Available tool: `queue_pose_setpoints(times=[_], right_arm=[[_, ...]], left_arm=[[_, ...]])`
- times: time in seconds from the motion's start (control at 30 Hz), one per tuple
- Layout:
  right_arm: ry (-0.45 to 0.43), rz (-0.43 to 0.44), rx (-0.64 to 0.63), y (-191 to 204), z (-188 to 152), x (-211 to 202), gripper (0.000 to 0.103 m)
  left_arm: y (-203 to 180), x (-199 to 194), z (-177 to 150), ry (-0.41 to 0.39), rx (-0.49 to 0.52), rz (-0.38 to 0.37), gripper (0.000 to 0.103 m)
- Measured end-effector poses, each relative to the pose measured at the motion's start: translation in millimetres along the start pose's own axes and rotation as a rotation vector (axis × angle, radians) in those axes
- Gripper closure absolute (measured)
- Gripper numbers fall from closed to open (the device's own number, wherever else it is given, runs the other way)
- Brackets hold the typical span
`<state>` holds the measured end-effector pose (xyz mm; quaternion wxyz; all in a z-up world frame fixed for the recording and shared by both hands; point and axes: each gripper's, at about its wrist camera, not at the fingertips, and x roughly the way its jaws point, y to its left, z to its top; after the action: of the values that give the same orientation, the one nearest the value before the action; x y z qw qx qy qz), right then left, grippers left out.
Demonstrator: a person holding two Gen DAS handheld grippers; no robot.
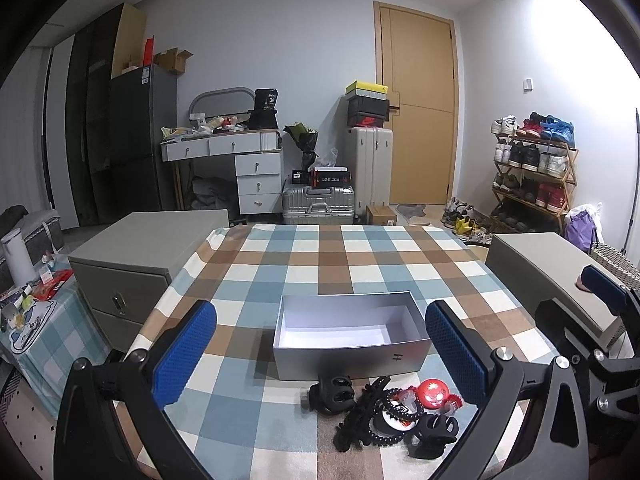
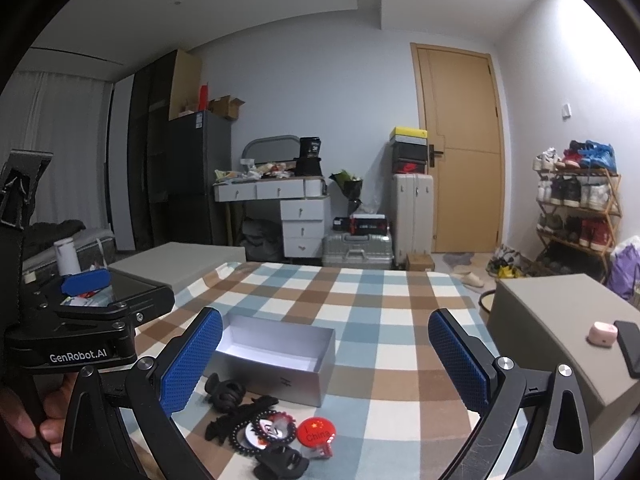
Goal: Organize jewelry
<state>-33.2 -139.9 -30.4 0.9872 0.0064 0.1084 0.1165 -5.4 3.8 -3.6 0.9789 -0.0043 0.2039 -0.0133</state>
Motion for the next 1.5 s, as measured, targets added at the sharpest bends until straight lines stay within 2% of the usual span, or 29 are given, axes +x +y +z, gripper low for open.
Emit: queue_pose_setpoints(times=[1.5], right_arm=[[-0.015,0.024,-0.025,5.0,2.7,-2.7,0.000]], left_arm=[[2.5,2.5,-7.6,0.023,0.000,0.001,0.001]])
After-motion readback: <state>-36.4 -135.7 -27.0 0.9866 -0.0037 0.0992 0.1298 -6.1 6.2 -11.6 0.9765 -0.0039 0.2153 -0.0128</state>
